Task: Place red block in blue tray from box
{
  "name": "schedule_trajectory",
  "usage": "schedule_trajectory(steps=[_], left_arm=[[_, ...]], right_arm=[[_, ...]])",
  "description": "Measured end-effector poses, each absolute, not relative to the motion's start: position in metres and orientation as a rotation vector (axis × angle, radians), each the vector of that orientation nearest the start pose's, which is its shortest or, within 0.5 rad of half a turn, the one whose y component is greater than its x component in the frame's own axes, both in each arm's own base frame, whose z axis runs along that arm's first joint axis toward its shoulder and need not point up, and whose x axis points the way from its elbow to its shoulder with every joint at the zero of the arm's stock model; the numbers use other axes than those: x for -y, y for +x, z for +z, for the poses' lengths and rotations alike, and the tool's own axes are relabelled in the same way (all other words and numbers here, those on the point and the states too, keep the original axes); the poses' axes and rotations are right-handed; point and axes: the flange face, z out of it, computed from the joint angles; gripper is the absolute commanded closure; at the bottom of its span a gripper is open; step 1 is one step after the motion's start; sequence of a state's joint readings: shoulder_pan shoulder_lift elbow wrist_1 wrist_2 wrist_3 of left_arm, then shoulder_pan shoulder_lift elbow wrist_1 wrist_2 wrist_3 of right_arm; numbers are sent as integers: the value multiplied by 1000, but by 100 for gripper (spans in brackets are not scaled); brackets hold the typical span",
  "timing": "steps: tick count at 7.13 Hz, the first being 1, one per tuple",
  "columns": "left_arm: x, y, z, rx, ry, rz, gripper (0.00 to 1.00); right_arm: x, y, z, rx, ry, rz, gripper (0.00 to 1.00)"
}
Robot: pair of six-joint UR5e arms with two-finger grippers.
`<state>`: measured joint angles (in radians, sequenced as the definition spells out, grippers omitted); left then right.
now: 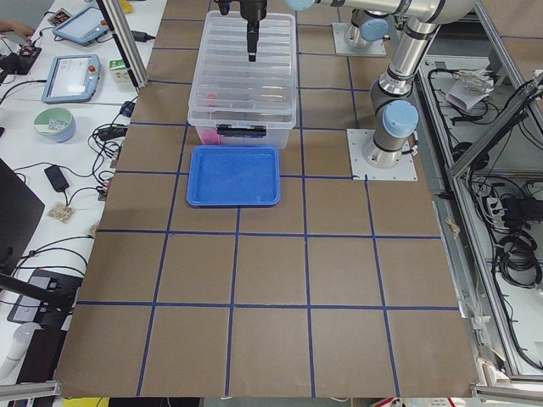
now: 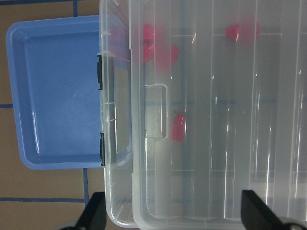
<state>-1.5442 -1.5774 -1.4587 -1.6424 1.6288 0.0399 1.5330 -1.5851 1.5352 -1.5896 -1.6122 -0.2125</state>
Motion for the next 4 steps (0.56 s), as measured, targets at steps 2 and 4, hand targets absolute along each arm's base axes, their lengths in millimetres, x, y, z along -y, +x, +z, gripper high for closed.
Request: schedule_trajectory(steps=[2, 4], left_arm=[[497, -115, 531, -3083, 20, -50, 0], [497, -114, 530, -3083, 19, -48, 0]], right_arm=[[498, 30, 481, -3176, -229, 3, 2], [494, 16, 449, -3168, -153, 8, 2]])
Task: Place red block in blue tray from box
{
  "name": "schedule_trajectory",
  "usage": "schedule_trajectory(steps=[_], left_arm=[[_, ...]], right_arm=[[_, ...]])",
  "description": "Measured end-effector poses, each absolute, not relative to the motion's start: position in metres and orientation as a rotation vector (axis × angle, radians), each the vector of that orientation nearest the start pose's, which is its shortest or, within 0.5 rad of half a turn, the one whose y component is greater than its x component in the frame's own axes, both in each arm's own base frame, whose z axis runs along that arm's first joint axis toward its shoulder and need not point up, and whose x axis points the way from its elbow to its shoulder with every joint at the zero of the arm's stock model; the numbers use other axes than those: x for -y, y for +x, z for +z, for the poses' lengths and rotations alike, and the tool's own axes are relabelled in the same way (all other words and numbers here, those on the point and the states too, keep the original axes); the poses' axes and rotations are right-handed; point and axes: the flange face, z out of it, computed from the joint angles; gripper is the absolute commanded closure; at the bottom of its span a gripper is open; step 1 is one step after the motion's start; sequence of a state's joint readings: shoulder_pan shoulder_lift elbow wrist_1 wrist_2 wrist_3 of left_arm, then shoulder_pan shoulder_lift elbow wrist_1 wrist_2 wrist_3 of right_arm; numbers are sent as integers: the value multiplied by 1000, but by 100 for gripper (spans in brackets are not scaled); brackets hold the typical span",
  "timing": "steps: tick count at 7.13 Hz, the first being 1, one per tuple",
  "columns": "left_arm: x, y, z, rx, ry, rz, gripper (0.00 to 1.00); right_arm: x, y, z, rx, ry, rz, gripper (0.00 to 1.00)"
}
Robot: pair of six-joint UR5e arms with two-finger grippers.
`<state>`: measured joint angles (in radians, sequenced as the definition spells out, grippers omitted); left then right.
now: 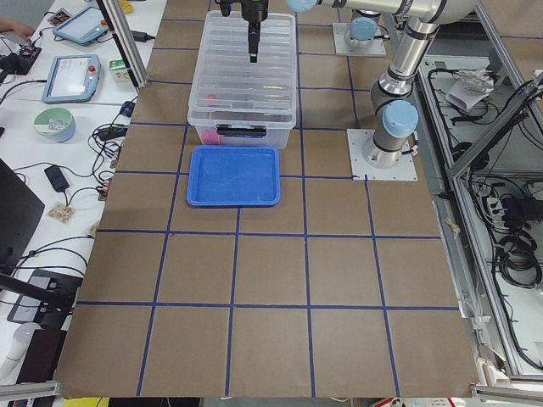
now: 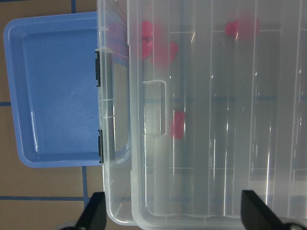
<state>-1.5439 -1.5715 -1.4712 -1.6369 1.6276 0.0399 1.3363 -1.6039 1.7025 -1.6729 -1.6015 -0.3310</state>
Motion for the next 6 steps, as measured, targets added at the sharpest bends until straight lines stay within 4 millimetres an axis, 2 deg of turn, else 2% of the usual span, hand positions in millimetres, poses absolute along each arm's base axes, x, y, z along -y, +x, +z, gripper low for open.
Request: schedule_trajectory(steps=[1, 3, 4, 6], left_arm=[[497, -114, 530, -3083, 18, -47, 0], [496, -114, 532, -3082, 18, -55, 0], [496, -114, 532, -3081, 19, -57, 0], [499, -114, 528, -3080, 20, -45, 0]], right_arm=[[495, 26, 436, -3162, -90, 24, 2], [500, 79, 413, -3153, -91, 44, 4], [505, 96, 395, -3154, -115, 44, 3], [514, 104, 360, -3164, -134, -15, 3]])
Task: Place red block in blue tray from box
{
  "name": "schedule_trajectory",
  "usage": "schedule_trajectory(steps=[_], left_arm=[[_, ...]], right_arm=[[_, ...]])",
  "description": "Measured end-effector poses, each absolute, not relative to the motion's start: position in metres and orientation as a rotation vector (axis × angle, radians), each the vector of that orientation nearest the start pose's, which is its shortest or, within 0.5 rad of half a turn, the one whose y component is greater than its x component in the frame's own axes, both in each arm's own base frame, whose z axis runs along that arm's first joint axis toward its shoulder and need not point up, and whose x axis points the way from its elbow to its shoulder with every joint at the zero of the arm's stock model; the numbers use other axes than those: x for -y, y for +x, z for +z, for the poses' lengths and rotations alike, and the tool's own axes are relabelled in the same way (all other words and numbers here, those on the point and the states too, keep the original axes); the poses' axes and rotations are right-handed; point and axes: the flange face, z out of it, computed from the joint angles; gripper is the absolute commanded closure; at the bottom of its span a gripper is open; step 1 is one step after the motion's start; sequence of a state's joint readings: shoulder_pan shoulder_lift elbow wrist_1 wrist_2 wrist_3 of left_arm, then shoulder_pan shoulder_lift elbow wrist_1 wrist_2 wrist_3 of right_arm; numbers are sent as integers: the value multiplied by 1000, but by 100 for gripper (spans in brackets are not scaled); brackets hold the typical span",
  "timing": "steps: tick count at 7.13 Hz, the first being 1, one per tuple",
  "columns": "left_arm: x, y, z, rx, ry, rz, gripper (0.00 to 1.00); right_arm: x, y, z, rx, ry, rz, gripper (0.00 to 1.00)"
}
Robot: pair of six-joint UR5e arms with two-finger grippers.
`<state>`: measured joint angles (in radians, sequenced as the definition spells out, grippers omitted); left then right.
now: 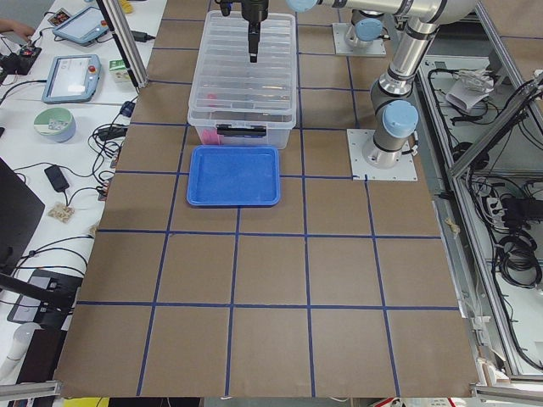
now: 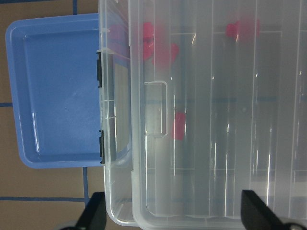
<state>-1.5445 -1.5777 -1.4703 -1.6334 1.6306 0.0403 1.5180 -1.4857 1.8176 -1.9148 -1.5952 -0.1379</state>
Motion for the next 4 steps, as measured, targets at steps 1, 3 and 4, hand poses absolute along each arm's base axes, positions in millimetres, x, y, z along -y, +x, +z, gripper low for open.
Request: schedule_trajectory(steps=[1, 3, 4], left_arm=[[500, -115, 527, -3081, 21, -43, 0], [499, -117, 527, -3082, 27, -41, 0], [498, -119, 527, -3081, 35, -41, 0]], right_arm=[[517, 105, 354, -3163, -139, -43, 3], [522, 102, 350, -3164, -192, -68, 4], [524, 95, 349, -3168, -237, -78, 3]])
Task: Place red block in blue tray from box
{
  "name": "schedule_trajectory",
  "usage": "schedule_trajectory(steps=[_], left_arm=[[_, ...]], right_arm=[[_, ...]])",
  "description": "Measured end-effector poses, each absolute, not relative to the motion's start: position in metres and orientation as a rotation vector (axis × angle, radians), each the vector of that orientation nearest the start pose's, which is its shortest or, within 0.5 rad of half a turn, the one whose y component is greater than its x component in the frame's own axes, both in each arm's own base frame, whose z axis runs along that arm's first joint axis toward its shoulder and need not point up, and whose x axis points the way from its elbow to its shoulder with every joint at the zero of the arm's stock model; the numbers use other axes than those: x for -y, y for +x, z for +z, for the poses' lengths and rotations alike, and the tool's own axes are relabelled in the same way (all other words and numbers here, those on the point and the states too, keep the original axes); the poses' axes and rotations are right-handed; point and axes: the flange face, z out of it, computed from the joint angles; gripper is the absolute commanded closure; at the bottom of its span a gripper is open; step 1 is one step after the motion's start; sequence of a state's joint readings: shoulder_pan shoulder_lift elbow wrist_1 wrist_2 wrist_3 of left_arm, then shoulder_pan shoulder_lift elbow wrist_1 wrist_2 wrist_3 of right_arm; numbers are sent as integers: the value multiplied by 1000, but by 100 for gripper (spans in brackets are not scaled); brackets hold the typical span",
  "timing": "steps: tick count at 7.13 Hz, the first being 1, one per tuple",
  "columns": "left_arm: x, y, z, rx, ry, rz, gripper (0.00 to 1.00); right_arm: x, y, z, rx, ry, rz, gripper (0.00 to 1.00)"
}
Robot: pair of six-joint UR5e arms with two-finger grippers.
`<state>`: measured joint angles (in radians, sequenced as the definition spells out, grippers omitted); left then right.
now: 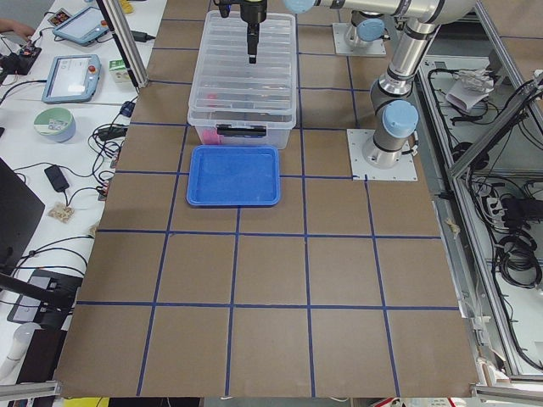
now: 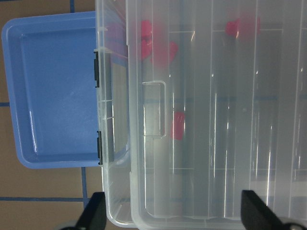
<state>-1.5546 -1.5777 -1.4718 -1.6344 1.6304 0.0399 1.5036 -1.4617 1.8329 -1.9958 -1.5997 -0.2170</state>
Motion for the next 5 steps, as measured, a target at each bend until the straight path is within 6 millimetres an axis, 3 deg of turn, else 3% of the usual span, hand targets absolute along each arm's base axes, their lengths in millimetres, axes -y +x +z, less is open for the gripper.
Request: schedule_trajectory(steps=[3, 5], left_arm=[[498, -123, 524, -3081, 47, -35, 0], [496, -124, 524, -3085, 49, -34, 0]], right_arm=[[531, 42, 346, -3176, -260, -76, 3], [533, 19, 351, -3186, -313, -84, 3]])
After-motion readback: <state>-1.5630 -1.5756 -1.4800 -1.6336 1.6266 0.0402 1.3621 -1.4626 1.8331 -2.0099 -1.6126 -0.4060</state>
